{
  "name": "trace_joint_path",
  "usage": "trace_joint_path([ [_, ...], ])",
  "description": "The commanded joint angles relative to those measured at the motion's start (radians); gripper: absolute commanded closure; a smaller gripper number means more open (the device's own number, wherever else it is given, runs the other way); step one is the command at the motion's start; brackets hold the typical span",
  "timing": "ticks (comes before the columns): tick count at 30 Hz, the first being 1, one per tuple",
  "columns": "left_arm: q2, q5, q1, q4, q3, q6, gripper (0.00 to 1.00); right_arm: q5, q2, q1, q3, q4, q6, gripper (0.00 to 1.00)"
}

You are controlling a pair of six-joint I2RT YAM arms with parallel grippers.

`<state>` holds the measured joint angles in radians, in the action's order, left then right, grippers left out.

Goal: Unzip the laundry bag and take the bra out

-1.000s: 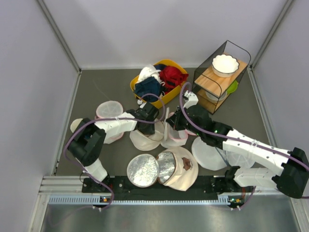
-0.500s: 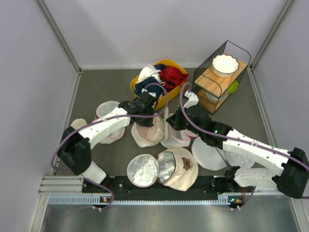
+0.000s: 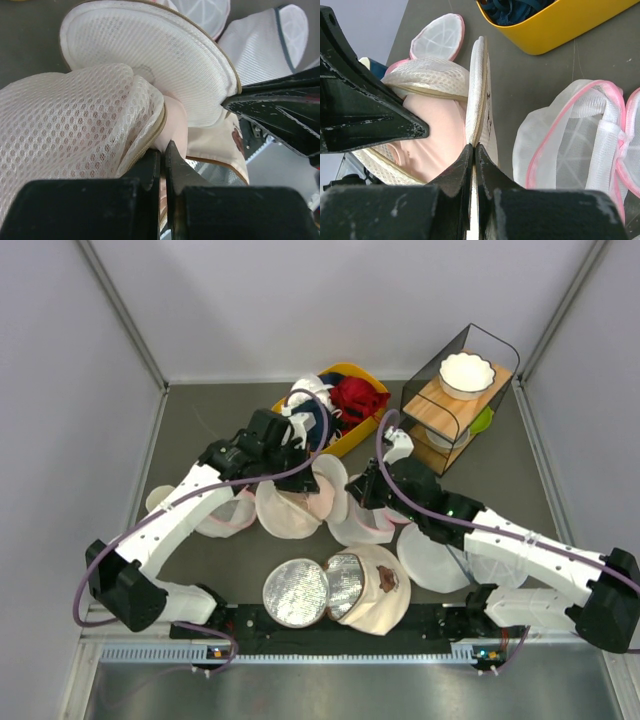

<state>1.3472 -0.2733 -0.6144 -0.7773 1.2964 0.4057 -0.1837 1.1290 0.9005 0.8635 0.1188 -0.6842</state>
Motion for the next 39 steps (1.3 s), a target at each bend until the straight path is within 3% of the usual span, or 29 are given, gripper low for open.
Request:
trace_joint_path([
  [1, -0.057, -0.258, 0.051, 0.081, 0.006, 0.013, 1.0, -0.026, -0.023, -0.005, -0.02, -0.016, -0.014, 1.0],
  [5, -0.074, -0.363, 0.116, 0.13, -0.034, 0.039, 1.0, -0.033, -0.008, -0.003, -0.044, -0.016, -0.026, 1.0],
  [12, -0.097, -0.418, 0.125, 0.251, -0.072, 0.133, 1.0, 0.003, 0.017, -0.003, -0.043, -0.019, -0.04, 1.0],
  [26, -0.059, -0.385, 0.105, 0.335, -0.12, 0.171, 1.0, 0.047, 0.058, 0.023, 0.062, -0.019, 0.0, 1.0],
  [32, -0.112, -0.288, 0.119, 0.286, 0.01, 0.137, 1.0, 0.018, 0.032, 0.023, 0.026, -0.019, -0.009, 1.0],
  [39, -0.111, -0.268, 0.154, 0.181, 0.211, 0.09, 1.0, -0.01, 0.017, 0.023, 0.017, -0.011, -0.012, 1.0],
])
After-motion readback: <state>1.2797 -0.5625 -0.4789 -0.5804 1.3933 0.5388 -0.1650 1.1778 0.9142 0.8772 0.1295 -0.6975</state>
